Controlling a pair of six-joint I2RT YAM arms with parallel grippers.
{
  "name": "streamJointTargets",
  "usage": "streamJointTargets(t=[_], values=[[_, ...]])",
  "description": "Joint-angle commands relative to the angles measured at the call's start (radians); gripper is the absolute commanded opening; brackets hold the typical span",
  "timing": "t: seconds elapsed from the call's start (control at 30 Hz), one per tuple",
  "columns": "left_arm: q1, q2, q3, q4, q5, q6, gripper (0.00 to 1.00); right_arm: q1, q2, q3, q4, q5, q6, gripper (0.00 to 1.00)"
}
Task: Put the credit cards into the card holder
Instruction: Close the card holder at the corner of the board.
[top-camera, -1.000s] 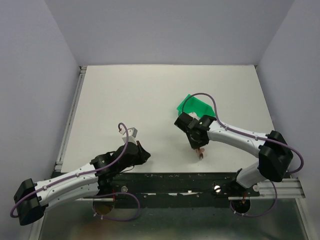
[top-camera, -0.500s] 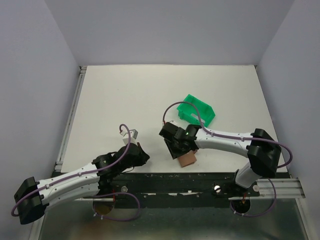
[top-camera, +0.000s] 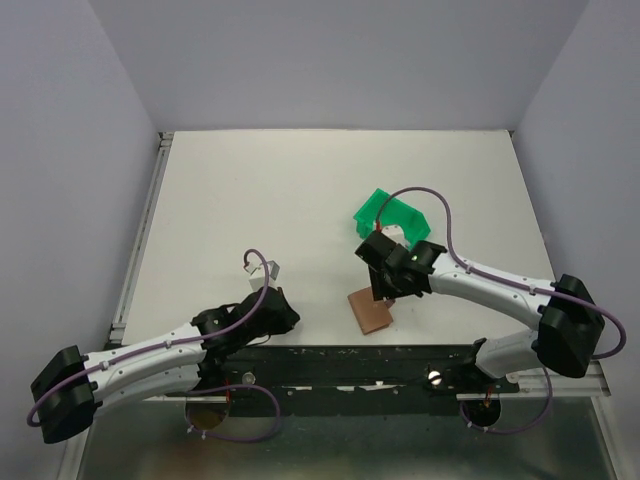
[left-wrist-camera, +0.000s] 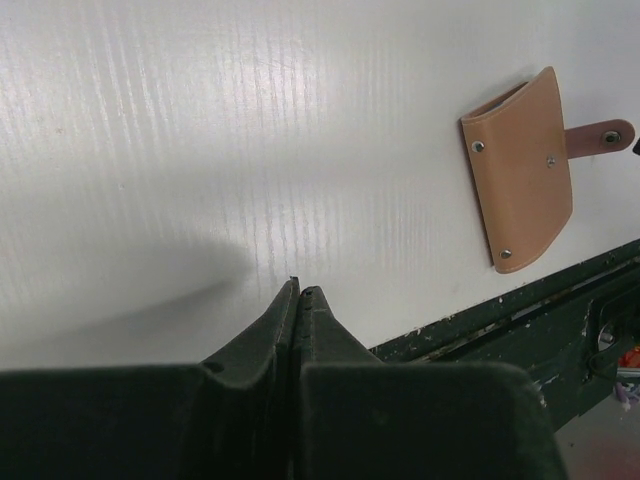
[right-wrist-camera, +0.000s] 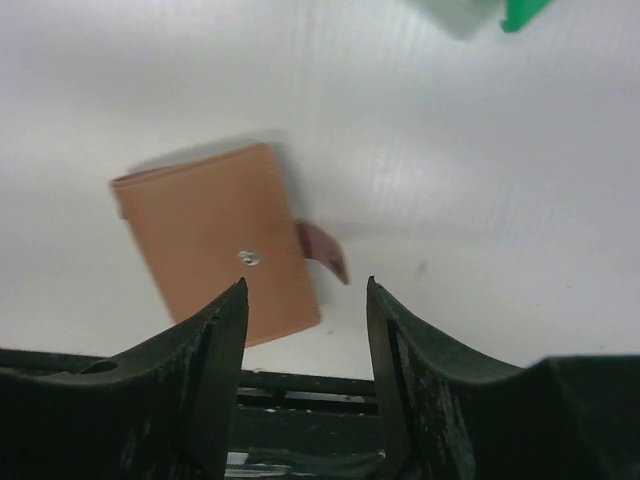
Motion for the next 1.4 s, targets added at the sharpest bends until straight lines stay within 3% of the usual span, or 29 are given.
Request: streamJointTargets(t=[0.0,0.43,1.17,1.37], values=[[0.004,0.009,0.022,0.025,0.022,0.01,0.08,-0.059,-0.031,-0.065,-0.075,0.071,0.065,0.6],[0.004,-0.043,-0.006,0.007,0.019,-0.016,0.08,-0.162,-0.066,-0.185,0.161,-0.17,-0.041,0.57],[0.004,-0.054,-0.008,-0.009,0.011,-0.019,0.08,-0.197,-0.002,-0.224,0.246,-0.255,-0.076,0.28],[0.002,-0.062,0.008,-0.026,-0.003,-0.017,0.08,-0.195,0.009,-0.222,0.272,-0.32,-0.076,0.14]])
